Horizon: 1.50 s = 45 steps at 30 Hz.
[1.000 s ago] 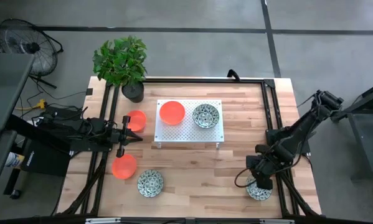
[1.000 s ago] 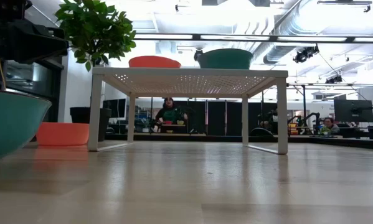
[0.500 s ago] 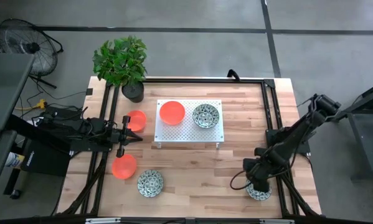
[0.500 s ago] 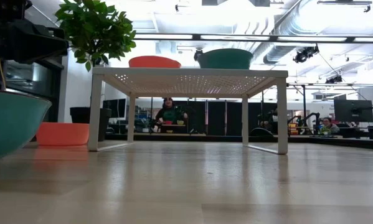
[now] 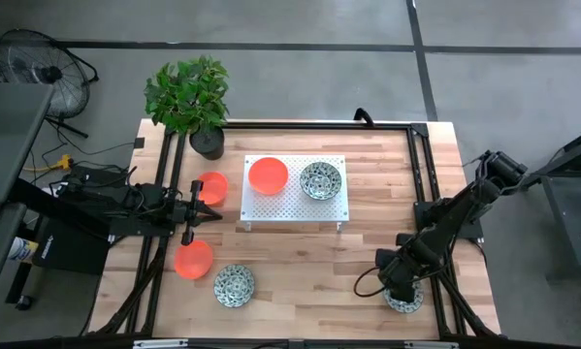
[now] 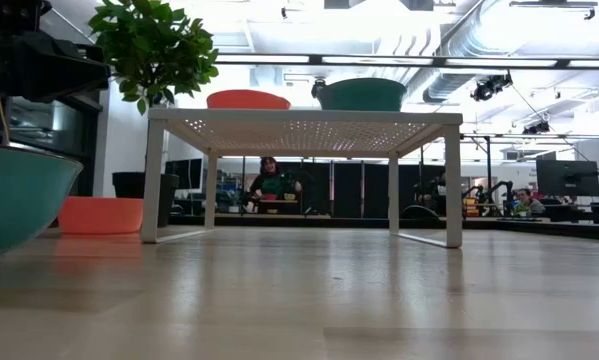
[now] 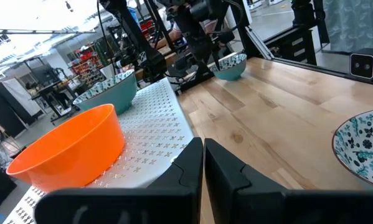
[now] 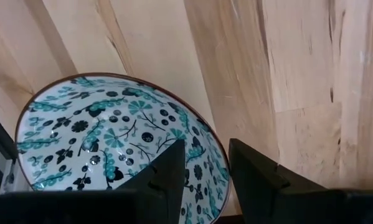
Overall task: Pick & Place Mini bowls
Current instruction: Stack the right blue patterned bowl on the blue patterned bowl on the shelf
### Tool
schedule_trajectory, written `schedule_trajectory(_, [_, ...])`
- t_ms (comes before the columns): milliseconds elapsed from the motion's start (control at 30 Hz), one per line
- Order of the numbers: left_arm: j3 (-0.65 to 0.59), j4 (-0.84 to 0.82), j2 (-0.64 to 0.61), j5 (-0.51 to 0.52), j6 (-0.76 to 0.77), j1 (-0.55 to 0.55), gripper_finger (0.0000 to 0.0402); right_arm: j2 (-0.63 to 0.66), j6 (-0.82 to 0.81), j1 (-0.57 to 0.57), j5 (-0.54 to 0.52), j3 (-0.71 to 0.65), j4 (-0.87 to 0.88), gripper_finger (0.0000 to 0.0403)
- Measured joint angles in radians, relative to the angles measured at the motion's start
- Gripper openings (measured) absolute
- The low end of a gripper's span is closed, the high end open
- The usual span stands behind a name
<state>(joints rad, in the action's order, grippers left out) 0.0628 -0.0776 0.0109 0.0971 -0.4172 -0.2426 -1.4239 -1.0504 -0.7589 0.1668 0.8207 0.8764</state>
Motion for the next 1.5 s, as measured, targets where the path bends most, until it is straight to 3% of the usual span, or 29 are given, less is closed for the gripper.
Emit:
schedule_trajectory(200, [0.0,0.0,0.0,0.0,0.0,0.0,0.0009,0.0,-0.047,0.0,0.028,0.0,-0.006,0.0083])
schedule_trajectory(500, [0.0,0.0,0.0,0.0,0.0,0.0,0.0009,0.0,-0.055,0.002,0.087,0.0,-0.056,0.0008])
schedule_trajectory(800, [0.0,0.0,0.0,0.0,0.0,0.0,0.0009,0.0,-0.154,0.048,0.119,0.002,-0.065,0.0003])
schedule_trajectory(967, [0.0,0.0,0.0,0.0,0.0,0.0,0.0009,0.0,-0.21,0.108,0.086,0.001,-0.119,0.0002])
schedule_trajectory(1267, [0.0,0.0,0.0,0.0,0.0,0.0,0.0009,0.0,-0.124,0.196,0.04,0.059,-0.136,0.0])
schedule_trajectory(1500, [0.0,0.0,0.0,0.0,0.0,0.0,0.0009,0.0,-0.056,0.232,0.014,0.15,-0.031,0.0])
